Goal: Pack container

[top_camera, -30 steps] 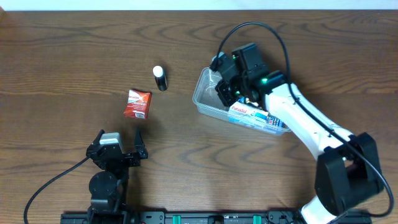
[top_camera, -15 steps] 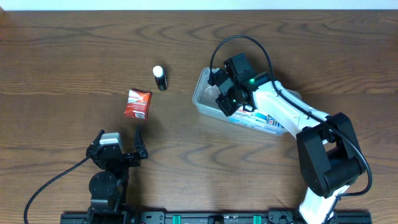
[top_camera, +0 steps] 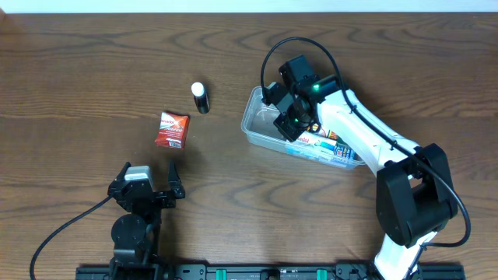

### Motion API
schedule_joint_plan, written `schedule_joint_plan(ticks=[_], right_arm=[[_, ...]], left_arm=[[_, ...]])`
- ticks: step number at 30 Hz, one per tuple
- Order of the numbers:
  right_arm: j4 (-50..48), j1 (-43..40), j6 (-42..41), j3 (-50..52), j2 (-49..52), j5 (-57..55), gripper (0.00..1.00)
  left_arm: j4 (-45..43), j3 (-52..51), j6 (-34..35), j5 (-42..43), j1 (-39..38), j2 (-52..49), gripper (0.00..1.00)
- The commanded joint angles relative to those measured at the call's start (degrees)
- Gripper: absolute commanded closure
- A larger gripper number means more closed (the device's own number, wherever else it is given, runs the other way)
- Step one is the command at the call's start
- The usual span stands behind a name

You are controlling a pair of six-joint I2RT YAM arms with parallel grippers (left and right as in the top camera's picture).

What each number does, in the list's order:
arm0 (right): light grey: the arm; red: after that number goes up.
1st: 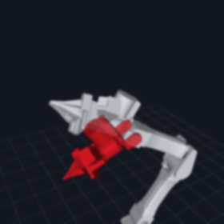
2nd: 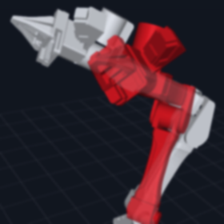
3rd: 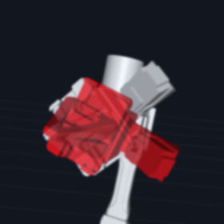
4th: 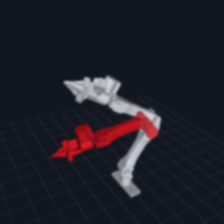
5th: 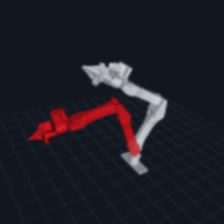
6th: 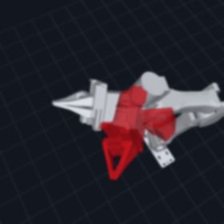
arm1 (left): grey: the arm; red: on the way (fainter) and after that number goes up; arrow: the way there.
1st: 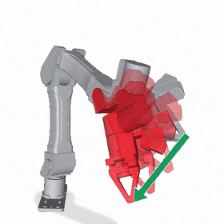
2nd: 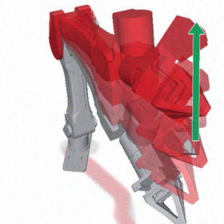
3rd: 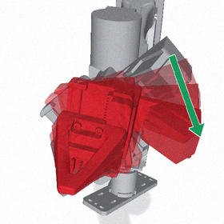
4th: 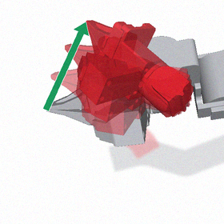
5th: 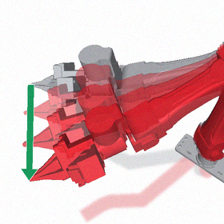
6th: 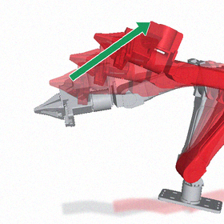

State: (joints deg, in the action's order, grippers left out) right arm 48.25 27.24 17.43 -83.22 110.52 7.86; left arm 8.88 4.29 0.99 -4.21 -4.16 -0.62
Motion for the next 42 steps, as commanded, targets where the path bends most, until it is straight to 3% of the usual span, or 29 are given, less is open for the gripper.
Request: schedule_joint_plan(ticks=[1, 42], right_arm=[[0.17, 0.59, 1.09, -1.11, -0.24, -0.79, 0.99], [0.87, 1.33, 9.05, -1.11, 3.61, 1.68, 0.99]], left_arm=[[1.38, -0.39, -0.98, 0.79, 0.35, 0.24, 0.02], [1.38, -0.39, -0.98, 0.79, 0.35, 0.24, 0.02]])
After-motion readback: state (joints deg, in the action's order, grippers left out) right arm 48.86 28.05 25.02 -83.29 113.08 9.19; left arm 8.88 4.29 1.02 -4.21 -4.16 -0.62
